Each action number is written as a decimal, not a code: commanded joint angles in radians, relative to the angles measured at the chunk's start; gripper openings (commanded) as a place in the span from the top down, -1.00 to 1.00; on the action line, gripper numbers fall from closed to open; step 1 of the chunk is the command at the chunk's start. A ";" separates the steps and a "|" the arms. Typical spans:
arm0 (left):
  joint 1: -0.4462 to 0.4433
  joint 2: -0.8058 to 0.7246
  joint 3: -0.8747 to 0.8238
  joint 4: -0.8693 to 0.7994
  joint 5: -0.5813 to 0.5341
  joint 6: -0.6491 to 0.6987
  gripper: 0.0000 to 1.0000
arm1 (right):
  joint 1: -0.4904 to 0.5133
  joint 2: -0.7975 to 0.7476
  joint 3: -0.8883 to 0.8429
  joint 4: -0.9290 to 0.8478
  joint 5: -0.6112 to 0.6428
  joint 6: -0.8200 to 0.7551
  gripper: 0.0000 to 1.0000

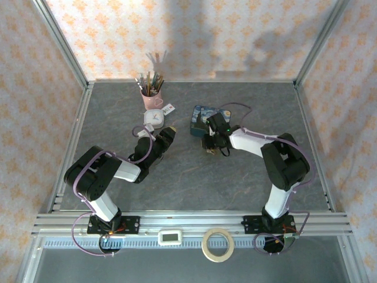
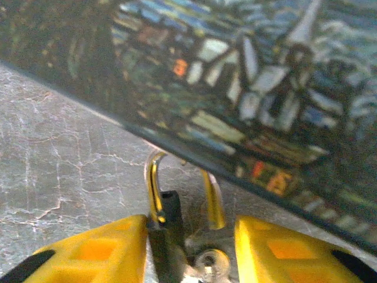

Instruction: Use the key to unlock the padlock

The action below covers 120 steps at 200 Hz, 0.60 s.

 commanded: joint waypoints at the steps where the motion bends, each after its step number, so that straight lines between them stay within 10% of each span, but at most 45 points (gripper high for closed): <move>1: 0.010 0.018 0.010 0.037 0.019 -0.002 -0.05 | 0.003 -0.067 -0.013 0.045 0.034 0.002 0.10; 120: 0.011 0.041 0.061 0.012 0.043 0.009 -0.05 | 0.060 0.016 -0.030 0.058 0.083 -0.010 0.18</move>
